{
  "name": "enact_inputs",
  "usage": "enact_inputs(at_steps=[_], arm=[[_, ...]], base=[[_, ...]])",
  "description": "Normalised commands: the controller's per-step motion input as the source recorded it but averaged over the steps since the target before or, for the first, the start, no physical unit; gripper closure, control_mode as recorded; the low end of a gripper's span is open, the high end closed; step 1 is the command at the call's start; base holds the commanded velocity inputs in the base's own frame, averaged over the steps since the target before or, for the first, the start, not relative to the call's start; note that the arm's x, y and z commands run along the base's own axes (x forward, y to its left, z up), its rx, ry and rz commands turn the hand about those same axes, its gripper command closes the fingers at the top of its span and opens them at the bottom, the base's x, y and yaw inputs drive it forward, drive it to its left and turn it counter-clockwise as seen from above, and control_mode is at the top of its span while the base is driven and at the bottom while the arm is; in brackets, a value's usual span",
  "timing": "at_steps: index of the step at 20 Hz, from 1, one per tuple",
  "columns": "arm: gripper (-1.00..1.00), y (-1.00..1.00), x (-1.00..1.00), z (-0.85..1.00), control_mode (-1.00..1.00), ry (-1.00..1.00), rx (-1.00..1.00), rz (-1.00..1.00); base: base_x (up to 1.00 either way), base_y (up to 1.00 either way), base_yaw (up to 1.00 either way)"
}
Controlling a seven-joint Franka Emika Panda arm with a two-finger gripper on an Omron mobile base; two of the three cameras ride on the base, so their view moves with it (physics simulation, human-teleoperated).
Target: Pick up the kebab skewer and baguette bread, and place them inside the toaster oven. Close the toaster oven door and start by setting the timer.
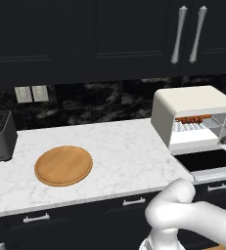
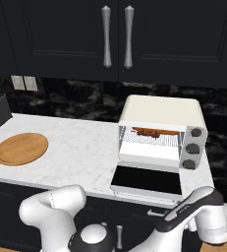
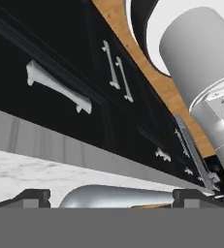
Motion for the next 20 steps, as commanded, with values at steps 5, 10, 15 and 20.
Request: enact_inputs(at_steps=[5,10,15,20], arm=[[-1.00,0.27,0.04,0.26,-1.00,-0.13,0.06,0.00],[-1.00,0.67,0.11,0.93,-1.00,-0.22,0.04,-0.05],[-1.00,0.95,0.25,1.00,-1.00,-0.29,0.00,-0.14],[-1.00,0.85,0.42,1.00,-1.00,-0.26,0.00,-0.21]], base=[[0.00,0.00,0.00],[0.00,0.00,0.00],[0.00,0.00,0.00],[0.00,0.00,0.00]])
